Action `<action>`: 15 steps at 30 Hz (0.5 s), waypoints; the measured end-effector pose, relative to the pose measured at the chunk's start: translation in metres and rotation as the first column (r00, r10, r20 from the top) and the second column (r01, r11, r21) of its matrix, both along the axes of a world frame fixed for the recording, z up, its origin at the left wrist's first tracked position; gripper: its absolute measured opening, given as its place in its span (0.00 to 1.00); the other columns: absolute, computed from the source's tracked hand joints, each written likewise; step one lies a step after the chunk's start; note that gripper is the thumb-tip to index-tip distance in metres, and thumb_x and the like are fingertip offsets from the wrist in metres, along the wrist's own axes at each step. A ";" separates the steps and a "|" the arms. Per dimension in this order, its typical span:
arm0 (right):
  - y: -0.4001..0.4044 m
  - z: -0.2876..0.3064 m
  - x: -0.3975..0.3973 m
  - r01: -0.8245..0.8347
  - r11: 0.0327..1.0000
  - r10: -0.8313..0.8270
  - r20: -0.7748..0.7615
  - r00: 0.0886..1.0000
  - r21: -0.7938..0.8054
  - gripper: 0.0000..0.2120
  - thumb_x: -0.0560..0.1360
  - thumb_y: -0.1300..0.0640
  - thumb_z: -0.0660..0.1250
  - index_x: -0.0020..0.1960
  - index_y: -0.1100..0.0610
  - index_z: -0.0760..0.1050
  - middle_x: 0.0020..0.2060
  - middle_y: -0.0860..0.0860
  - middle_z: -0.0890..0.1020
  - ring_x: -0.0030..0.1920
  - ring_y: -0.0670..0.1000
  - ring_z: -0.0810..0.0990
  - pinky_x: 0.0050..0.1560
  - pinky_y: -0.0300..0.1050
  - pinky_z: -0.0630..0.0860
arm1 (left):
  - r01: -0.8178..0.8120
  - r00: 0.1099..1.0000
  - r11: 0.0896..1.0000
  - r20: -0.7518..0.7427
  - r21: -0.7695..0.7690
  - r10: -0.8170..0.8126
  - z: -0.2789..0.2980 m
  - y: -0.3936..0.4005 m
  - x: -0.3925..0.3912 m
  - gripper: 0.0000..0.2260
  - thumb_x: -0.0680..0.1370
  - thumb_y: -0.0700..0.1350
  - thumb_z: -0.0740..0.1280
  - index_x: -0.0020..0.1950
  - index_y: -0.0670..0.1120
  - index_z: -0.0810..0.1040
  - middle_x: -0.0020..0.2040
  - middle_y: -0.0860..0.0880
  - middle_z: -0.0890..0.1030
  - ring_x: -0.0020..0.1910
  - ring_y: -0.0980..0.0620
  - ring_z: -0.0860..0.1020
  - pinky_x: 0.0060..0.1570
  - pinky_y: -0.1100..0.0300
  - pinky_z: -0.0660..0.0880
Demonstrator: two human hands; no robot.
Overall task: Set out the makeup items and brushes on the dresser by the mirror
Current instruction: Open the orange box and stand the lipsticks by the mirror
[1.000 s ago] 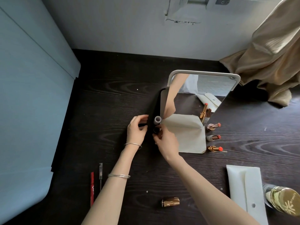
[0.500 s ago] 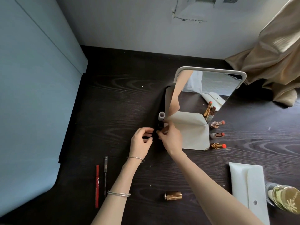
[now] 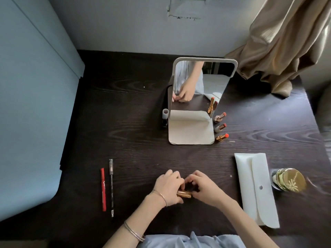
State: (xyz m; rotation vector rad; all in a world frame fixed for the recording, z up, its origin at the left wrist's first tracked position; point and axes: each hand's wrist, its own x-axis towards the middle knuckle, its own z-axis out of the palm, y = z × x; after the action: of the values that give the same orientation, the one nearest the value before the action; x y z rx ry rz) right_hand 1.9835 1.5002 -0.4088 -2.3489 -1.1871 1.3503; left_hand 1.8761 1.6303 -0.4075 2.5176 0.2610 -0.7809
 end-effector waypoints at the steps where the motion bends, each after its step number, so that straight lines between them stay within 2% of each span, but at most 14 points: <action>1: -0.003 -0.001 -0.003 -0.046 0.999 0.046 0.023 0.999 -0.002 0.19 0.70 0.60 0.67 0.60 0.50 0.73 0.54 0.46 0.69 0.56 0.48 0.69 0.57 0.41 0.71 | 0.013 1.000 1.000 0.005 0.026 -0.013 0.001 -0.003 0.002 0.16 0.73 0.53 0.68 0.58 0.49 0.75 0.59 0.49 0.72 0.60 0.48 0.68 0.56 0.53 0.70; 3: -0.002 0.001 -0.008 -0.094 0.995 0.095 0.033 0.995 -0.035 0.21 0.70 0.54 0.70 0.62 0.50 0.71 0.57 0.46 0.70 0.57 0.48 0.68 0.57 0.43 0.72 | -0.062 0.998 0.998 0.027 0.015 0.061 0.002 -0.003 0.003 0.12 0.74 0.51 0.67 0.55 0.49 0.76 0.56 0.48 0.76 0.58 0.47 0.73 0.55 0.52 0.72; 5: 0.005 0.004 -0.011 -0.053 0.999 0.053 0.014 0.998 -0.006 0.19 0.69 0.51 0.72 0.58 0.51 0.72 0.53 0.46 0.73 0.54 0.47 0.71 0.55 0.45 0.73 | -0.251 0.963 0.961 0.069 -0.119 0.261 0.007 0.006 0.002 0.10 0.72 0.52 0.68 0.52 0.52 0.77 0.52 0.52 0.80 0.52 0.50 0.77 0.52 0.55 0.74; 6: 0.010 0.006 -0.011 0.012 0.998 -0.012 0.003 1.000 0.056 0.14 0.70 0.51 0.71 0.53 0.50 0.73 0.49 0.45 0.75 0.49 0.45 0.72 0.52 0.44 0.73 | -0.351 0.921 0.909 0.092 -0.225 0.379 0.009 0.013 0.002 0.08 0.71 0.52 0.69 0.49 0.54 0.78 0.48 0.54 0.81 0.48 0.54 0.78 0.50 0.57 0.75; 8: 0.020 0.014 -0.008 0.173 0.966 -0.168 -0.043 0.985 0.193 0.08 0.73 0.53 0.69 0.50 0.47 0.73 0.42 0.41 0.76 0.42 0.40 0.74 0.46 0.38 0.72 | -0.491 0.800 0.734 0.092 -0.470 0.593 0.013 0.027 0.001 0.07 0.69 0.50 0.74 0.44 0.54 0.80 0.41 0.56 0.82 0.41 0.60 0.78 0.46 0.62 0.75; 10: 0.034 0.025 -0.003 0.229 0.937 -0.213 -0.087 0.973 0.264 0.12 0.75 0.53 0.67 0.58 0.47 0.74 0.45 0.40 0.78 0.43 0.39 0.75 0.46 0.31 0.69 | -0.539 0.639 0.500 0.057 -0.678 0.767 0.020 0.039 0.001 0.07 0.68 0.44 0.76 0.43 0.50 0.81 0.40 0.53 0.83 0.39 0.59 0.78 0.44 0.64 0.75; 11: 0.042 0.028 -0.001 0.225 0.932 -0.206 -0.096 0.974 0.284 0.16 0.76 0.53 0.66 0.63 0.49 0.73 0.48 0.42 0.78 0.45 0.39 0.75 0.47 0.31 0.70 | -0.538 0.557 0.399 0.042 -0.743 0.830 0.023 0.044 0.002 0.07 0.68 0.40 0.76 0.43 0.49 0.81 0.41 0.51 0.83 0.39 0.58 0.78 0.43 0.65 0.75; 13: 0.057 0.033 0.003 0.187 0.928 -0.175 -0.067 0.982 0.323 0.18 0.76 0.51 0.65 0.65 0.50 0.71 0.50 0.45 0.77 0.47 0.42 0.74 0.49 0.35 0.70 | -0.516 0.436 0.284 0.038 -0.808 0.899 0.028 0.051 0.005 0.10 0.68 0.35 0.75 0.44 0.48 0.81 0.42 0.49 0.83 0.39 0.57 0.78 0.43 0.67 0.75; 15: 0.071 0.031 0.007 0.157 0.922 -0.159 -0.025 0.987 0.355 0.16 0.76 0.51 0.65 0.63 0.51 0.73 0.47 0.47 0.73 0.46 0.44 0.71 0.48 0.37 0.68 | -0.492 0.387 0.249 0.047 -0.834 0.921 0.033 0.054 0.007 0.12 0.68 0.32 0.74 0.46 0.45 0.80 0.44 0.48 0.83 0.41 0.59 0.80 0.45 0.67 0.76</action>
State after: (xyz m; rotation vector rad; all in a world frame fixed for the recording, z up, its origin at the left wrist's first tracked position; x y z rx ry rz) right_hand 1.9909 1.5716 -0.3779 -2.1347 -1.1066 0.9824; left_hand 1.8831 1.6840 -0.3745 1.3871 0.7428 0.2814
